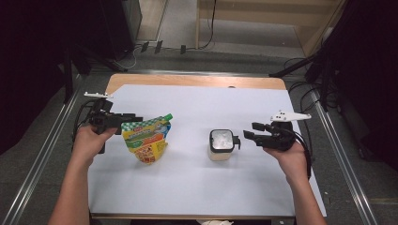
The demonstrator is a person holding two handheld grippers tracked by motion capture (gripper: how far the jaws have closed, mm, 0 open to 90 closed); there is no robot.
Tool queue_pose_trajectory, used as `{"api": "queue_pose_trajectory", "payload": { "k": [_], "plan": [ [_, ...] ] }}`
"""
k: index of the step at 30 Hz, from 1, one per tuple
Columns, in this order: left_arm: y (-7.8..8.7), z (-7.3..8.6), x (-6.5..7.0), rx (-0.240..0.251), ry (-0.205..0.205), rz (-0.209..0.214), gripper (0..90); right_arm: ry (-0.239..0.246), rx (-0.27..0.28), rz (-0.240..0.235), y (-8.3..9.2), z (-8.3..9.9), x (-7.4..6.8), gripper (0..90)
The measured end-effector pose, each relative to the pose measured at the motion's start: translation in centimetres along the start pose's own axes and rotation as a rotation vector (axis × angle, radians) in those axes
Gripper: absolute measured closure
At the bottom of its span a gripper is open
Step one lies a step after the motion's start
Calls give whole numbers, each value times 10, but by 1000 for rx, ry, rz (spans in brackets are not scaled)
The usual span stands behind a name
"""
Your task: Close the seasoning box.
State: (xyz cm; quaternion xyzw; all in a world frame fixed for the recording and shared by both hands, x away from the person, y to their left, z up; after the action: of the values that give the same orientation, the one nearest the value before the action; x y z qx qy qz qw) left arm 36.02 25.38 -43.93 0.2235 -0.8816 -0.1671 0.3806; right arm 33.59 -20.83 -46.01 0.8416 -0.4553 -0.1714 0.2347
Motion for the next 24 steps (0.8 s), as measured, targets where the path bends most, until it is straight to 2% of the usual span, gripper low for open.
{"api": "queue_pose_trajectory", "payload": {
  "k": [8, 10, 11, 18, 24],
  "plan": [
    [0, 1, -2, -2, 0, -3, 428, -33, 11, 26, -2, 8, 17, 405],
    [0, 1, -2, -3, 1, -8, 427, -27, 19, 59, -3, 12, 20, 390],
    [0, 1, -3, -3, 2, -9, 427, -20, 16, 64, -4, 14, 21, 389],
    [-2, 2, -4, -9, -2, -14, 425, -45, -9, 96, -13, 27, 33, 338],
    [-5, 4, -7, -25, -5, -23, 423, -50, -32, 116, -21, 36, 37, 312]
  ]
}}
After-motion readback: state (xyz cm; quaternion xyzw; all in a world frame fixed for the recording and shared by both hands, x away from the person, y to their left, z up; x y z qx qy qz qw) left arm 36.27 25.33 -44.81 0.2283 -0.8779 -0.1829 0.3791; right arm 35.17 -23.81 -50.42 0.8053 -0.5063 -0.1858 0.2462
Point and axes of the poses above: each handheld gripper's, and its own axes: y roughly backward along the jaws, z roughly out of its underside, x roughly to its right, the point moved 5 cm from there along -y, roughly forward along the jaws, and after that the axes turned 15 degrees about z, right-handed, at the moved point
